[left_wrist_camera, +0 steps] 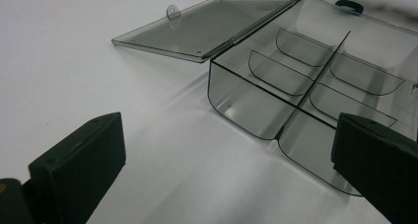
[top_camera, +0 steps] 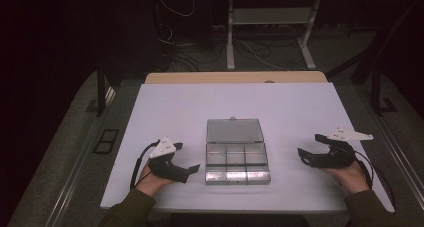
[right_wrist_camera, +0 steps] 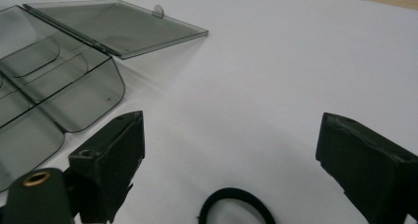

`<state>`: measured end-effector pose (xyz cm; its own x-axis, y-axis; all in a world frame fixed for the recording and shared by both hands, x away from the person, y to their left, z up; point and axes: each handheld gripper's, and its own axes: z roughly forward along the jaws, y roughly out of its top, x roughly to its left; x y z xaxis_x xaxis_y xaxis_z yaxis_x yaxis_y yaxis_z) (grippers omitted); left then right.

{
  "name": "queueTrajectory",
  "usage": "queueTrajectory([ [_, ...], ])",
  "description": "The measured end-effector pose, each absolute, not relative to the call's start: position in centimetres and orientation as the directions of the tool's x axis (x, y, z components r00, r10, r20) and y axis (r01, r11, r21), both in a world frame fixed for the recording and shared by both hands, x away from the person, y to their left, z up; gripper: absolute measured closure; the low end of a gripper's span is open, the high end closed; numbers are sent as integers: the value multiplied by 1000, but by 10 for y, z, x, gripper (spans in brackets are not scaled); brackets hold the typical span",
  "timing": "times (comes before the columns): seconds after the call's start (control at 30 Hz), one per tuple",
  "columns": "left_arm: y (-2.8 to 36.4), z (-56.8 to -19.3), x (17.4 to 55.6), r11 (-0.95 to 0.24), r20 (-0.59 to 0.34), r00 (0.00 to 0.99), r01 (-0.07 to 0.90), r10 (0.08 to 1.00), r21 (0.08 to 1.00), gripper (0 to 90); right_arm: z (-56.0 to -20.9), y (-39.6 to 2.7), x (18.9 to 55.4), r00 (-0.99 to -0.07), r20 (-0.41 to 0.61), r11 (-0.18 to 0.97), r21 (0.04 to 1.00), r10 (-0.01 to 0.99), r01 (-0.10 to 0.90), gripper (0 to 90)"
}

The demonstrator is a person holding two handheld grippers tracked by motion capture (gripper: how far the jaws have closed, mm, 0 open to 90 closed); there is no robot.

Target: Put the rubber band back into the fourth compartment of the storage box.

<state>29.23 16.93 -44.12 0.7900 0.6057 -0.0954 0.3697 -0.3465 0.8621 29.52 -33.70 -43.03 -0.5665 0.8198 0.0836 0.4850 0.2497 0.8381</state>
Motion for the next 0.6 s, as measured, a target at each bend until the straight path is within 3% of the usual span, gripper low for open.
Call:
queueTrajectory([
  [0.27,169,-441,292,-346,-96,790,370,606,862,0,-435,-355,300,-513,80,231,827,854,513,113],
  [0.6,169,-441,292,-346,-95,790,369,606,863,0,-441,-377,304,-475,99,214,800,874,560,205],
])
